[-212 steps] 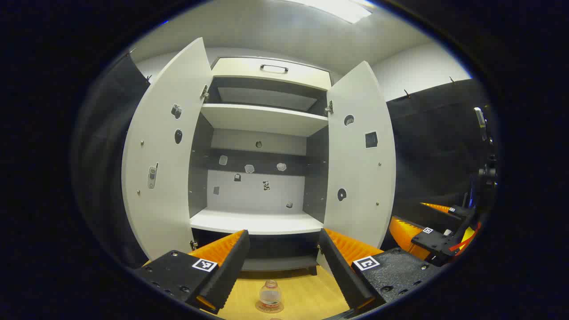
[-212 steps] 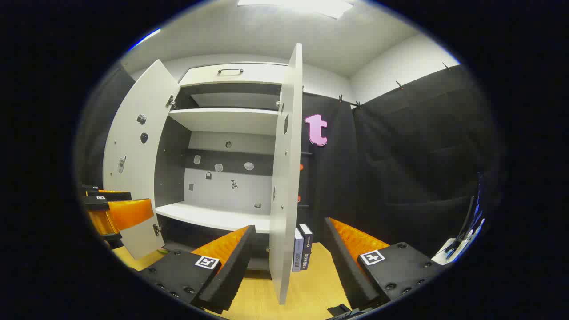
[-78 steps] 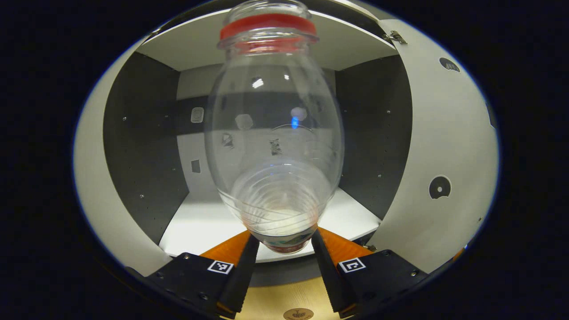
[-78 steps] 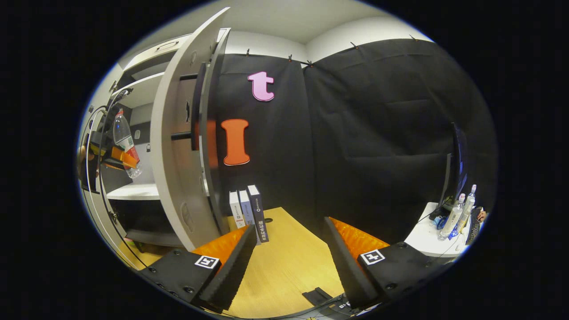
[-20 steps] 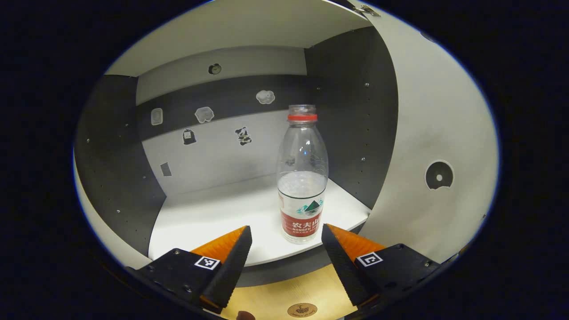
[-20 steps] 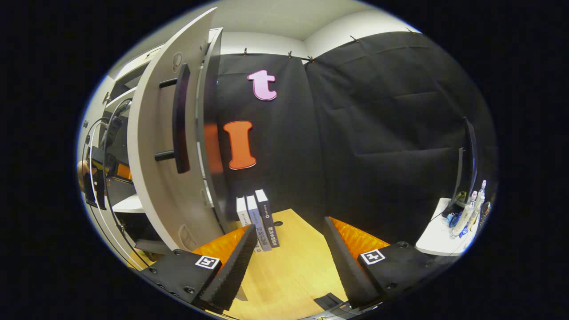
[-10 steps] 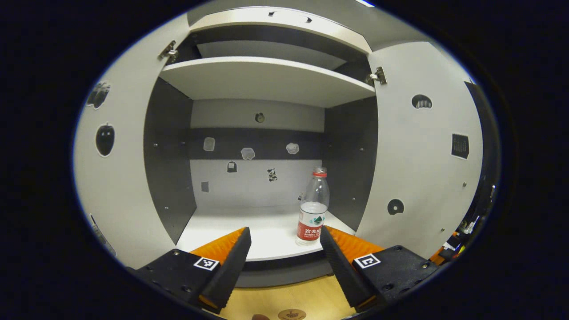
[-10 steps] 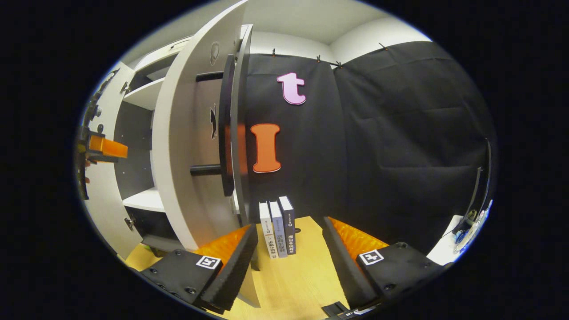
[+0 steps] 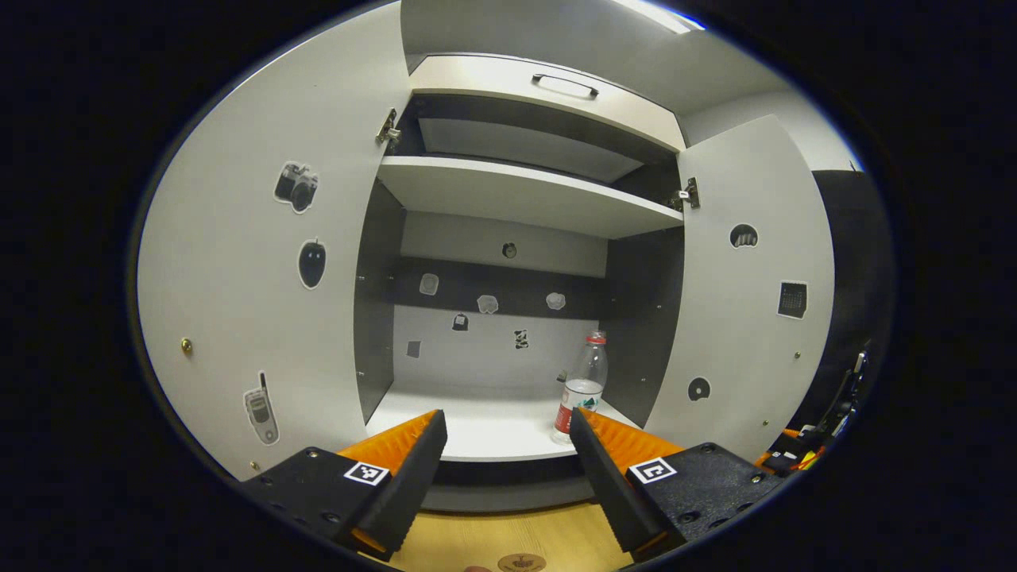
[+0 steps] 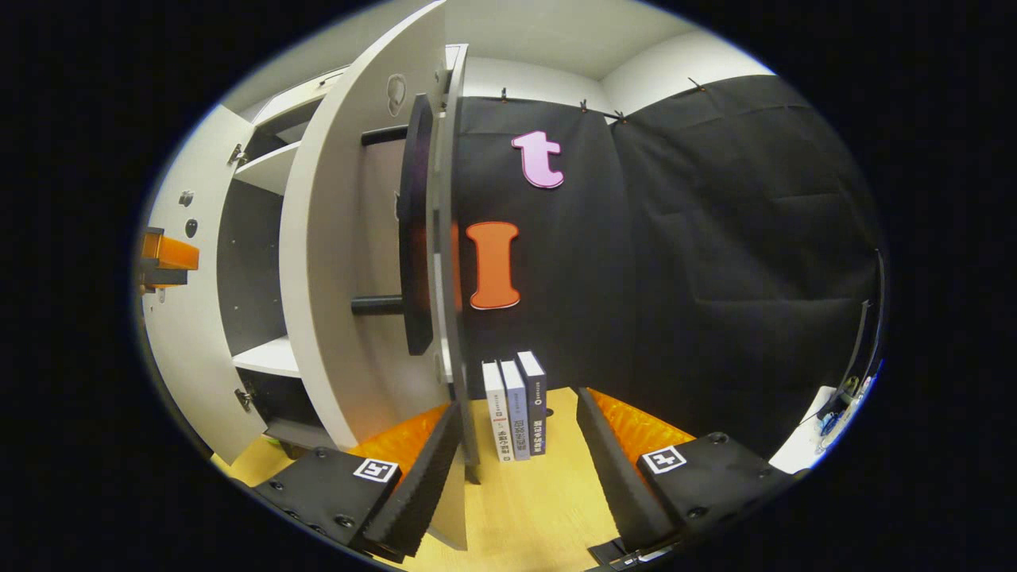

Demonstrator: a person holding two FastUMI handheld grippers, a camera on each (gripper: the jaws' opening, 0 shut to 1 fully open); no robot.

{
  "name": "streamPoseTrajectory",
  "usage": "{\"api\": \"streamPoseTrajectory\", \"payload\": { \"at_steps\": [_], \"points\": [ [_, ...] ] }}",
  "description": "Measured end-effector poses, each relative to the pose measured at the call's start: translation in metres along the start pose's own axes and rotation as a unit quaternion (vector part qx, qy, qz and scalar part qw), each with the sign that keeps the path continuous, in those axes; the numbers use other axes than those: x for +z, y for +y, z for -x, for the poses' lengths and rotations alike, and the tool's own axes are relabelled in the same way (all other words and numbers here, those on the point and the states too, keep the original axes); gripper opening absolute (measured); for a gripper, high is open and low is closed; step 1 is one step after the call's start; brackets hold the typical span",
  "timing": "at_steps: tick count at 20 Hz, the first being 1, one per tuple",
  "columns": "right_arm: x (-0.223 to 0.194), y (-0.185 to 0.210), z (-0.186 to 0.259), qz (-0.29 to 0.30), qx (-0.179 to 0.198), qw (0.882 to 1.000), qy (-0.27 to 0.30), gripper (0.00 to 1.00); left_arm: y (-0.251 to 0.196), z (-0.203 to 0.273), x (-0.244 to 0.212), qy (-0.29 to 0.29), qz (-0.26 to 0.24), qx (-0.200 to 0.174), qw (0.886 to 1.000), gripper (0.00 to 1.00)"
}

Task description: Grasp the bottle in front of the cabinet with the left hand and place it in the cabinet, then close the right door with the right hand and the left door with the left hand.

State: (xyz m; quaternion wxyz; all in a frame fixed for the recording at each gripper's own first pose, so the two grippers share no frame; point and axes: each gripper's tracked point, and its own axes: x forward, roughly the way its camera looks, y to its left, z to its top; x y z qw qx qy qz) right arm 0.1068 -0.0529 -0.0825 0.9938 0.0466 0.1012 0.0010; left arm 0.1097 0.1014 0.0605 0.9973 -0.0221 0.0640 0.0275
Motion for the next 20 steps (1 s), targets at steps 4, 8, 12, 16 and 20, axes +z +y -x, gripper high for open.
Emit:
{"api": "streamPoseTrajectory", "payload": {
  "at_steps": [4, 8, 12, 16, 20],
  "points": [
    [-0.002, 0.042, -0.006, 0.006, 0.049, 0.999, 0.0, 1.0, 0.008, 0.008, -0.004, 0.0, 0.003, 0.013, 1.0, 0.95],
    [-0.003, 0.075, -0.019, 0.018, 0.083, 0.996, -0.001, 0.85, 0.017, 0.024, -0.01, -0.002, 0.011, 0.022, 1.0, 0.95],
    [0.002, 0.095, -0.038, 0.04, 0.091, 0.995, -0.01, 0.95, 0.034, 0.038, -0.009, -0.009, 0.006, 0.042, 0.999, 0.94],
    [0.005, 0.115, -0.054, 0.062, 0.106, 0.992, -0.024, 0.95, 0.045, 0.05, -0.006, -0.015, 0.009, 0.052, 0.998, 0.95],
    [0.003, 0.141, -0.078, 0.067, 0.127, 0.989, -0.03, 0.96, 0.059, 0.065, -0.016, -0.008, 0.017, 0.064, 0.998, 0.95]
  ]
}}
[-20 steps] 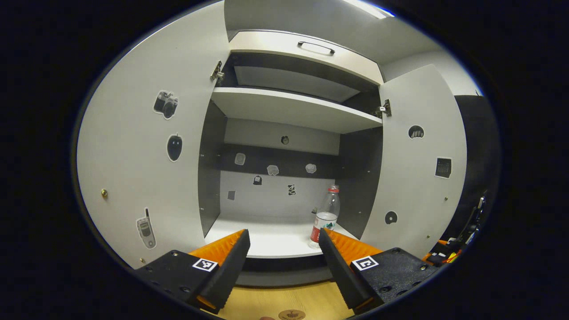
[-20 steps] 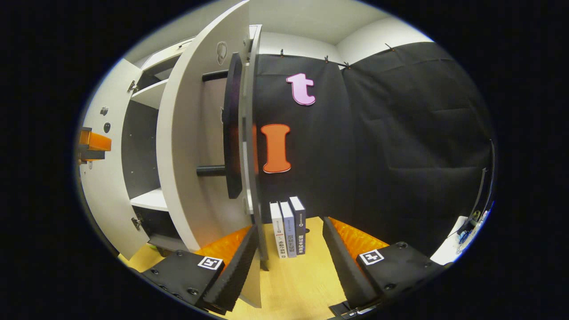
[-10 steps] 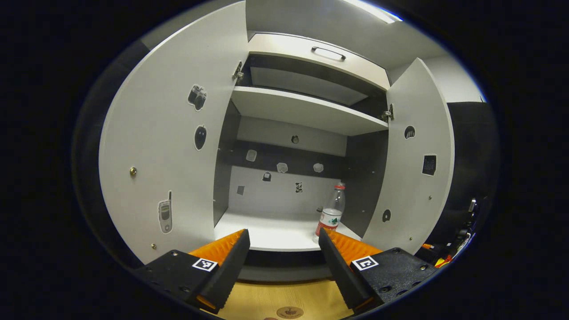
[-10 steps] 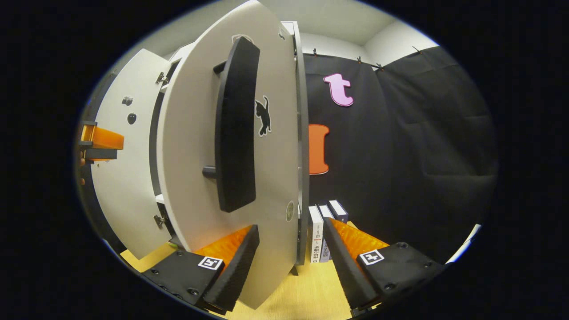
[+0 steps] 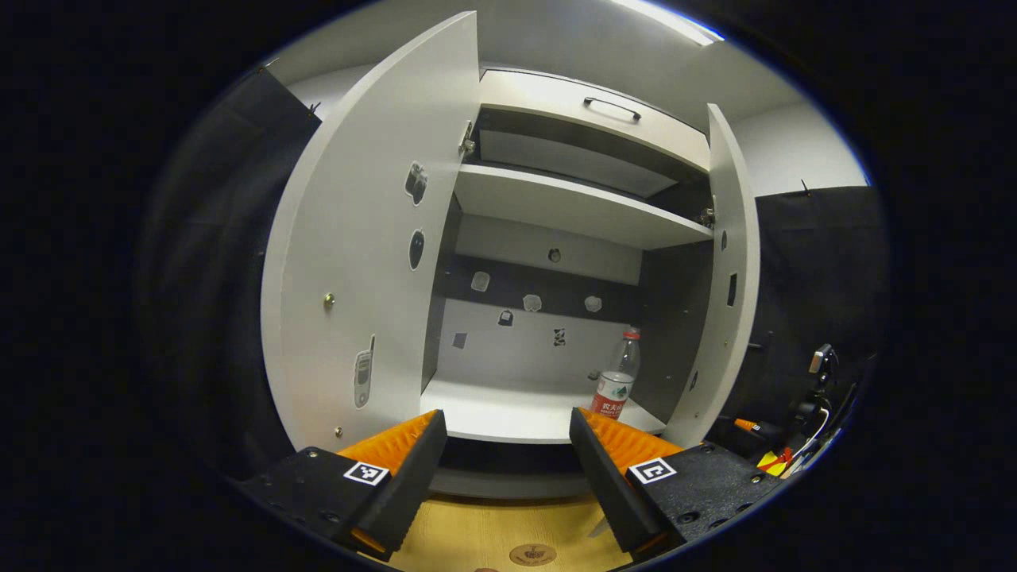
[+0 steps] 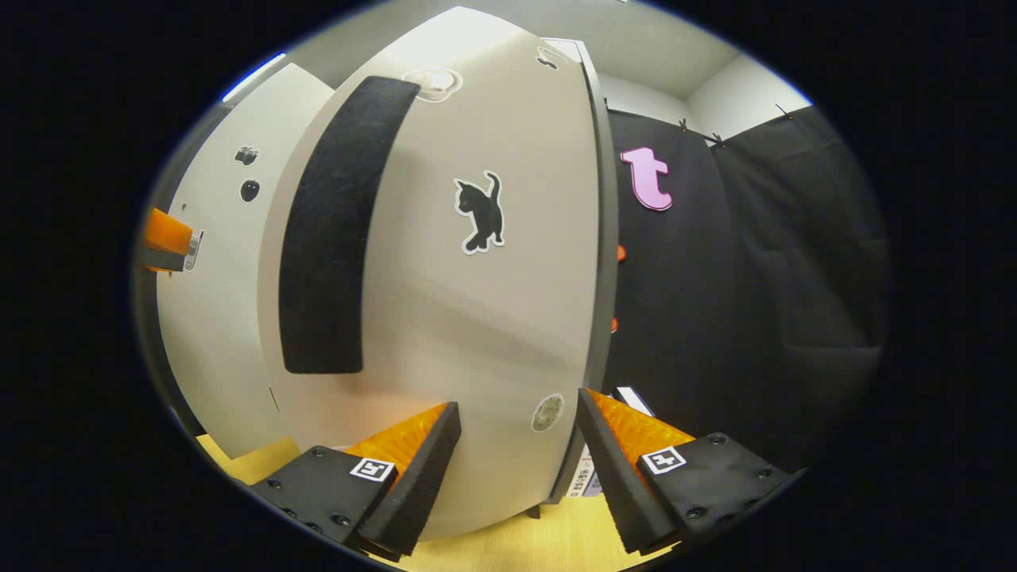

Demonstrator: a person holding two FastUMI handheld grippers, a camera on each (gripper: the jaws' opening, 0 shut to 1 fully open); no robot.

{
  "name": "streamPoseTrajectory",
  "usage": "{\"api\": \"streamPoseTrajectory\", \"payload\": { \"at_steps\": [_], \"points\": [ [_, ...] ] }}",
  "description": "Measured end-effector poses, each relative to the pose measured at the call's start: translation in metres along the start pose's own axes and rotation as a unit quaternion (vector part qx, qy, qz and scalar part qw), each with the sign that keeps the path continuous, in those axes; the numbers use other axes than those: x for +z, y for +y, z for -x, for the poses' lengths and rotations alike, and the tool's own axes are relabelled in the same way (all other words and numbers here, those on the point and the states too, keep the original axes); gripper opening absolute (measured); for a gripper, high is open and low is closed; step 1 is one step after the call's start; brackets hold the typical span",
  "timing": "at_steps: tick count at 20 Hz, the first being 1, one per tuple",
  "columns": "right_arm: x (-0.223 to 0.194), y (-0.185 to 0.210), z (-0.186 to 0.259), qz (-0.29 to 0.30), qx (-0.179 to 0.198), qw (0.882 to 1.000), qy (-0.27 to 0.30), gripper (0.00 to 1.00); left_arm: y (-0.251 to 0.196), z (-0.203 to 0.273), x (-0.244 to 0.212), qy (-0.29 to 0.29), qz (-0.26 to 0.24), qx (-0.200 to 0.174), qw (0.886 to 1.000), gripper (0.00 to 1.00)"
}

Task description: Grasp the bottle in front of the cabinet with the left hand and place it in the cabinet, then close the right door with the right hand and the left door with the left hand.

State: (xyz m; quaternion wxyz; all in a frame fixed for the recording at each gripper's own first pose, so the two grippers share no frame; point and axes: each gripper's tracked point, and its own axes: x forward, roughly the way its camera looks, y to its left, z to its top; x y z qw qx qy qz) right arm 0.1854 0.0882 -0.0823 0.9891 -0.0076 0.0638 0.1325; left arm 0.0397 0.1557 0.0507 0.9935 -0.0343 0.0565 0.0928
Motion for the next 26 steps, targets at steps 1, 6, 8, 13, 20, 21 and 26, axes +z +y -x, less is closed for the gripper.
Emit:
{"api": "streamPoseTrajectory", "payload": {
  "at_steps": [1, 6, 8, 13, 20, 21, 26],
  "points": [
    [-0.001, 0.006, -0.009, -0.001, 0.005, 1.0, 0.0, 0.96, 0.003, 0.003, -0.002, 0.002, -0.001, 0.003, 1.0, 0.95],
    [0.001, 0.018, -0.028, 0.027, 0.004, 1.0, -0.009, 0.97, 0.018, 0.016, -0.003, 0.0, 0.003, 0.019, 1.0, 0.95],
    [0.001, 0.019, -0.029, 0.028, 0.002, 1.0, -0.009, 0.97, 0.025, 0.019, -0.004, -0.001, 0.006, 0.022, 1.0, 0.94],
    [0.001, 0.021, -0.03, 0.032, -0.009, 0.999, -0.004, 0.97, 0.042, 0.025, -0.009, 0.001, 0.01, 0.03, 1.0, 0.95],
    [0.003, 0.025, -0.032, 0.045, -0.022, 0.999, -0.001, 0.88, 0.056, 0.044, -0.01, -0.007, 0.027, 0.024, 0.999, 0.93],
    [0.003, 0.025, -0.032, 0.047, -0.023, 0.999, -0.001, 0.88, 0.057, 0.048, -0.01, -0.008, 0.027, 0.025, 0.999, 0.93],
    [0.003, 0.029, -0.033, 0.05, -0.024, 0.998, 0.003, 0.97, 0.087, 0.068, -0.016, -0.006, 0.016, 0.064, 0.998, 0.95]
  ]
}}
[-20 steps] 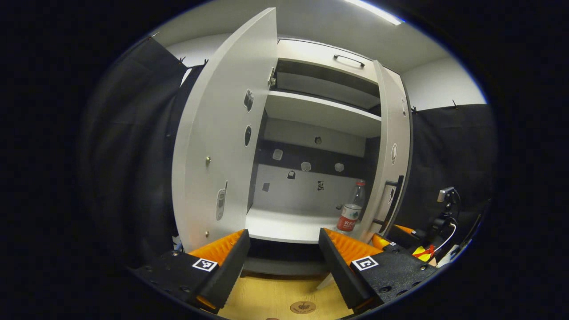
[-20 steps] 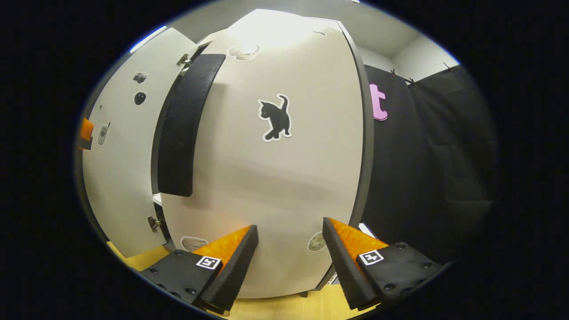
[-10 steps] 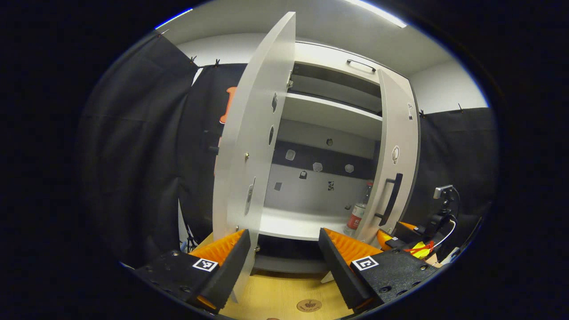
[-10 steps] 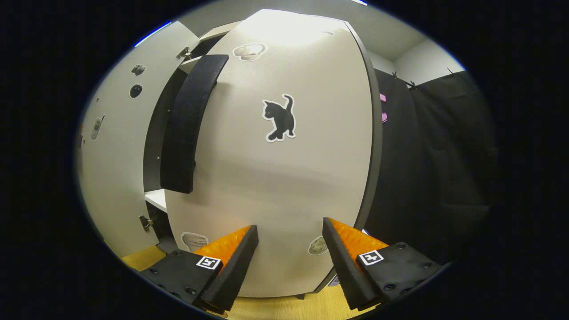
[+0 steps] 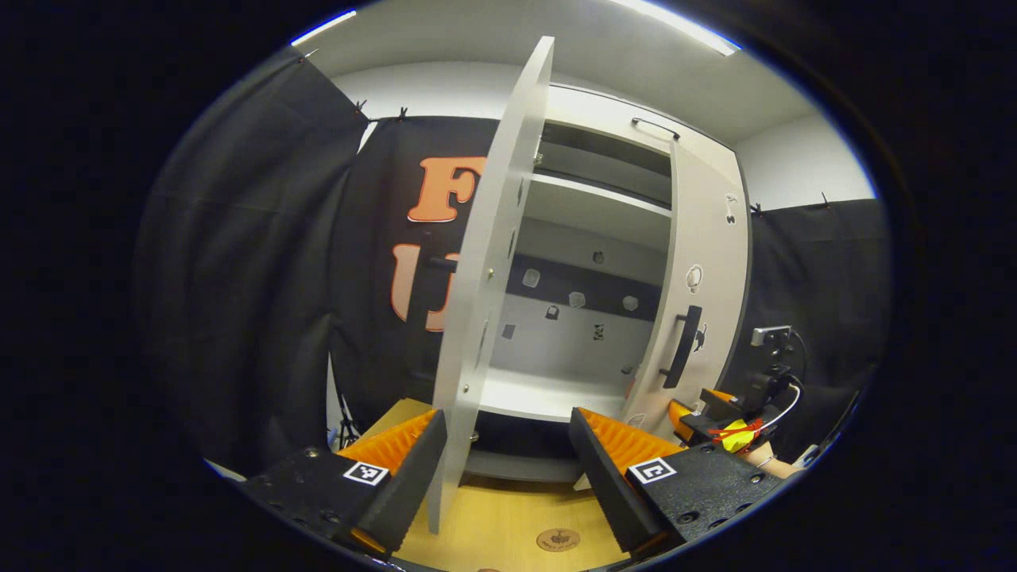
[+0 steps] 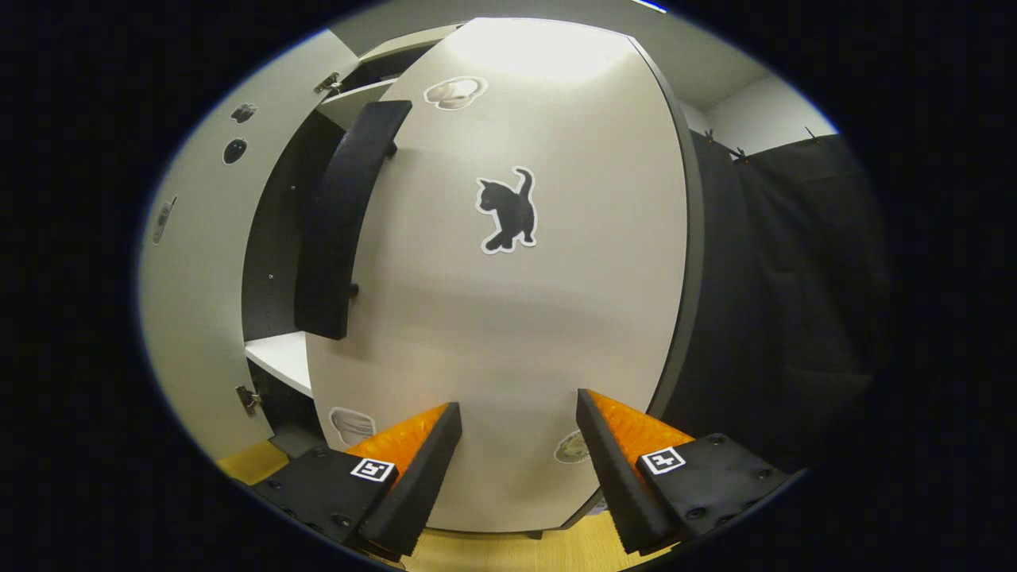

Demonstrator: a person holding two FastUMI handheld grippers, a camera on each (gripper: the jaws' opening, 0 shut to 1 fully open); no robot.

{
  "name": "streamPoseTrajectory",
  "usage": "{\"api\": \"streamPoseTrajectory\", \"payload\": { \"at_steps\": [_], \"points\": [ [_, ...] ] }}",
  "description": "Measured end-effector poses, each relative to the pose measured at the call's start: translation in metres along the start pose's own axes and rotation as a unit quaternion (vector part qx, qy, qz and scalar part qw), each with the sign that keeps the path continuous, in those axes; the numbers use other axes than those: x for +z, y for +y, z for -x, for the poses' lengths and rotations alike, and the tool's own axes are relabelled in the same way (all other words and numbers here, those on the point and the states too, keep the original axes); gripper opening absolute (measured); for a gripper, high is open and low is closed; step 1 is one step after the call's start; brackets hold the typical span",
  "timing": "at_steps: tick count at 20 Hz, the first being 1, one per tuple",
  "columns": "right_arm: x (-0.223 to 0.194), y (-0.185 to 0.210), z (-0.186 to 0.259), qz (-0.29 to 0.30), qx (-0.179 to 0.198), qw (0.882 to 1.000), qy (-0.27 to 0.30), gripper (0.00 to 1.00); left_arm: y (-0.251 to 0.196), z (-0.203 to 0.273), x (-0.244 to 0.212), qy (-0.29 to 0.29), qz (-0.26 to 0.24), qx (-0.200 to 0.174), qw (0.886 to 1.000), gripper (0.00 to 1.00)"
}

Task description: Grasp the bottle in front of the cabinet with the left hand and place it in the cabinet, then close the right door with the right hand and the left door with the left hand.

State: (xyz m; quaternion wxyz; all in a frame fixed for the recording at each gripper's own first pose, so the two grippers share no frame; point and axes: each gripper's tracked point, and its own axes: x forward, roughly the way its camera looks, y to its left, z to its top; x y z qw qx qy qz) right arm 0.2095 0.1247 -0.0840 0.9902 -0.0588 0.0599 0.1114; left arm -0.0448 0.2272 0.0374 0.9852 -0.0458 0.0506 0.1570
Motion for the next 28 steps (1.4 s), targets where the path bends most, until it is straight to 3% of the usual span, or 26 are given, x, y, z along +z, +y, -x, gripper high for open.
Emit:
{"api": "streamPoseTrajectory", "payload": {
  "at_steps": [9, 13, 17, 23, 28],
  "points": [
    [0.0, 0.007, -0.002, 0.001, -0.014, 1.0, 0.006, 0.95, 0.078, 0.02, -0.02, 0.004, 0.007, 0.086, 0.996, 0.95],
    [0.0, 0.008, 0.0, 0.006, -0.018, 1.0, 0.006, 0.95, 0.096, 0.01, -0.026, 0.005, 0.0, 0.102, 0.995, 0.95],
    [0.0, 0.008, 0.002, 0.006, -0.015, 1.0, 0.013, 0.96, 0.095, -0.007, -0.037, 0.017, 0.001, 0.092, 0.996, 0.95],
    [0.001, -0.011, 0.041, -0.019, -0.019, 1.0, 0.014, 0.97, 0.073, -0.02, -0.034, 0.02, -0.05, 0.067, 0.996, 0.94],
    [0.013, -0.029, 0.079, -0.023, -0.02, 1.0, 0.003, 0.97, 0.029, -0.021, -0.053, 0.042, -0.013, 0.012, 0.999, 0.94]
  ]
}}
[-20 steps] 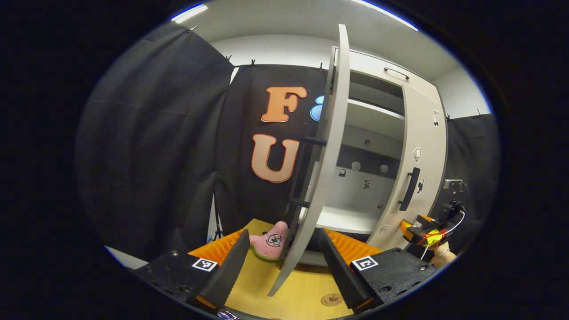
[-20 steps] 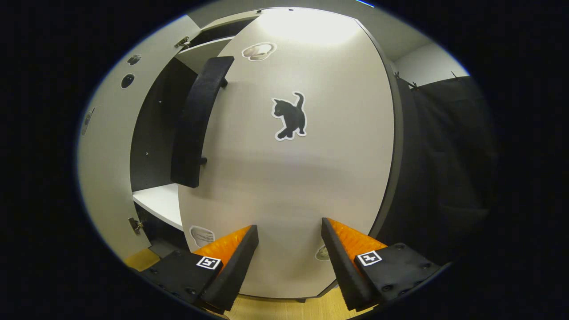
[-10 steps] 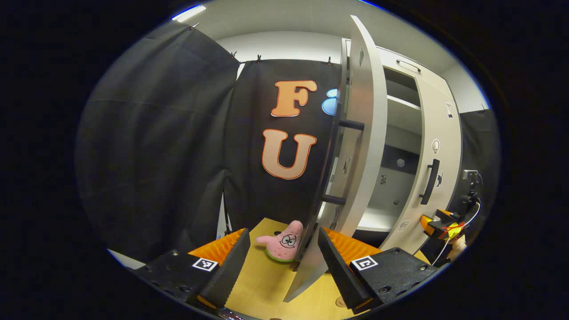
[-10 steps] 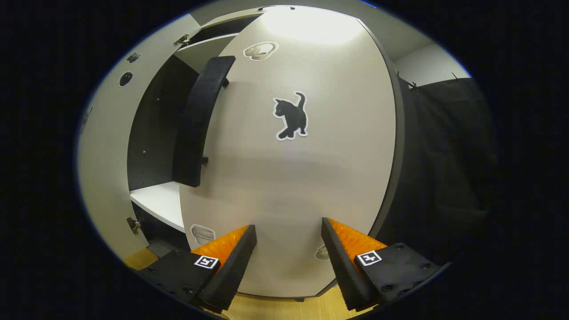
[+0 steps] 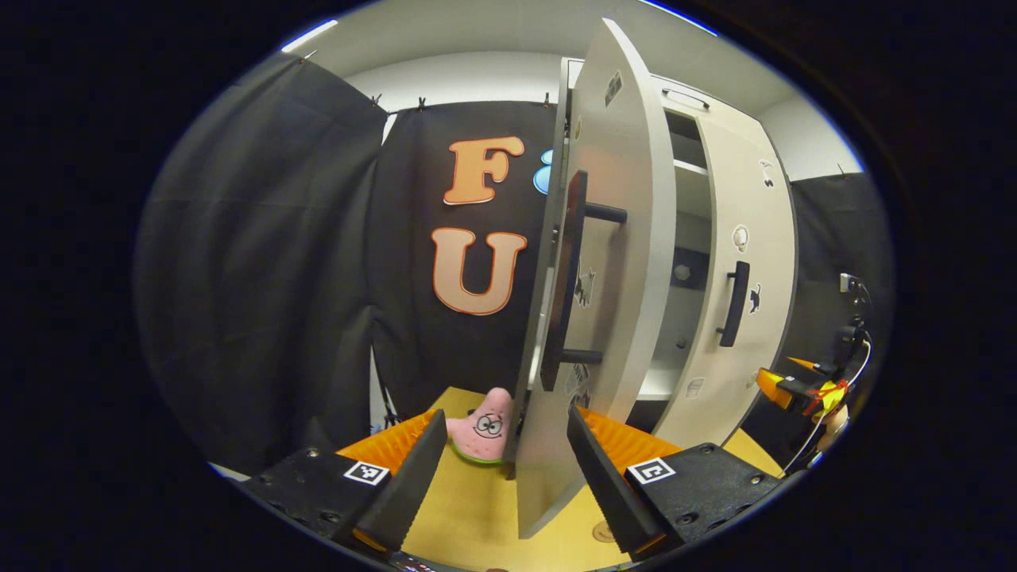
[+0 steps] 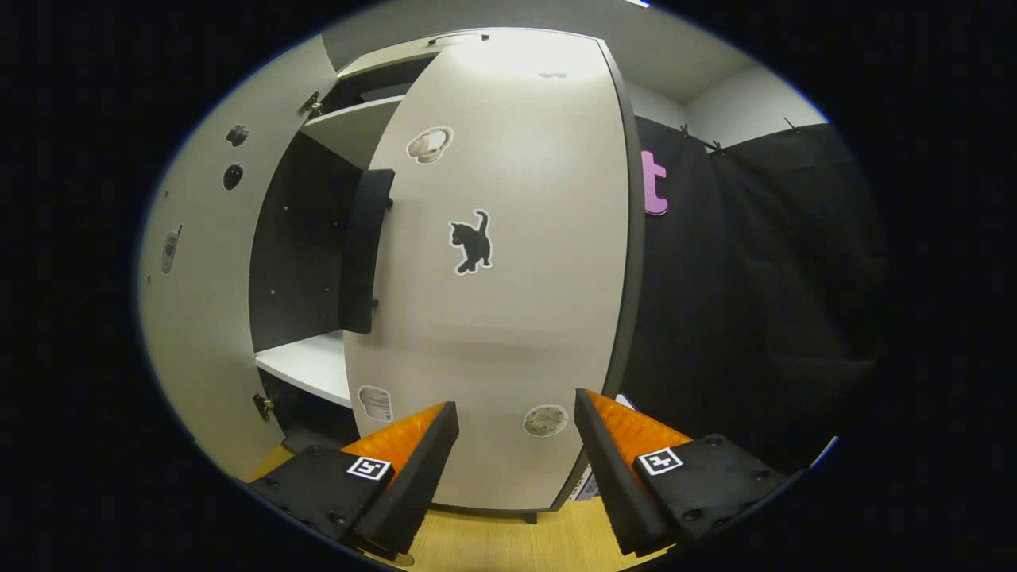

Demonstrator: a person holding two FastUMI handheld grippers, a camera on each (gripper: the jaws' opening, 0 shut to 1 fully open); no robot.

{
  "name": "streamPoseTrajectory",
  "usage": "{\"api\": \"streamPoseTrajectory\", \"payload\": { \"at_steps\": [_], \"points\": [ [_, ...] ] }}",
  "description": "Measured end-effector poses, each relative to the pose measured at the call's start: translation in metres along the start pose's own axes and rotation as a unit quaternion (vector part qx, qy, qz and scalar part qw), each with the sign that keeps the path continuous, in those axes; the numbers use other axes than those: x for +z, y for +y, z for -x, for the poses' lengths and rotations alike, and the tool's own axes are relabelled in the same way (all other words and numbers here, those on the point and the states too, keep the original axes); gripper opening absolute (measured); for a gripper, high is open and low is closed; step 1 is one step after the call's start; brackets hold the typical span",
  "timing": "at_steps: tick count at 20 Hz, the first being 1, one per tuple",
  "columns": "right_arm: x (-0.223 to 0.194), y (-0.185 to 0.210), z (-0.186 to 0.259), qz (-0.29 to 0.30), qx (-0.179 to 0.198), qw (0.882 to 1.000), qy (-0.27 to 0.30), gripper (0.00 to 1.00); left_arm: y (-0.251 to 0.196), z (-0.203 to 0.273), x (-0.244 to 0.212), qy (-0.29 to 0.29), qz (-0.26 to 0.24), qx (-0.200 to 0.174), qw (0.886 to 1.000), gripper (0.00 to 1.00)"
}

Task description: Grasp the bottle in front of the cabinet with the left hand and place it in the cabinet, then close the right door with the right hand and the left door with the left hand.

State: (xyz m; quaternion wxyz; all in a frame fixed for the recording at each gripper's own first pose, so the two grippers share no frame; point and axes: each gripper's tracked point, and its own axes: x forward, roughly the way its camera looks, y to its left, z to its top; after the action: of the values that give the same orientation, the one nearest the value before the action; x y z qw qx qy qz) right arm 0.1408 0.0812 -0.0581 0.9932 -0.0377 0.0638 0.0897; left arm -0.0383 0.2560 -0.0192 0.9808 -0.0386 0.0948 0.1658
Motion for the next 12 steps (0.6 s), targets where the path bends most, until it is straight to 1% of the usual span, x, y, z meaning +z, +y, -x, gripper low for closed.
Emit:
{"api": "streamPoseTrajectory", "payload": {
  "at_steps": [4, 7, 12],
  "points": [
    [0.005, -0.024, 0.032, -0.014, -0.007, 1.0, -0.005, 0.97, -0.035, -0.01, -0.002, 0.001, -0.01, -0.037, 0.999, 0.94],
    [0.005, -0.043, 0.055, -0.021, -0.014, 1.0, -0.005, 0.97, -0.06, -0.019, -0.006, 0.006, -0.007, -0.061, 0.998, 0.94],
    [0.006, -0.083, 0.089, -0.02, -0.044, 0.999, -0.008, 0.97, -0.084, -0.047, -0.022, 0.024, -0.002, -0.078, 0.997, 0.94]
  ]
}}
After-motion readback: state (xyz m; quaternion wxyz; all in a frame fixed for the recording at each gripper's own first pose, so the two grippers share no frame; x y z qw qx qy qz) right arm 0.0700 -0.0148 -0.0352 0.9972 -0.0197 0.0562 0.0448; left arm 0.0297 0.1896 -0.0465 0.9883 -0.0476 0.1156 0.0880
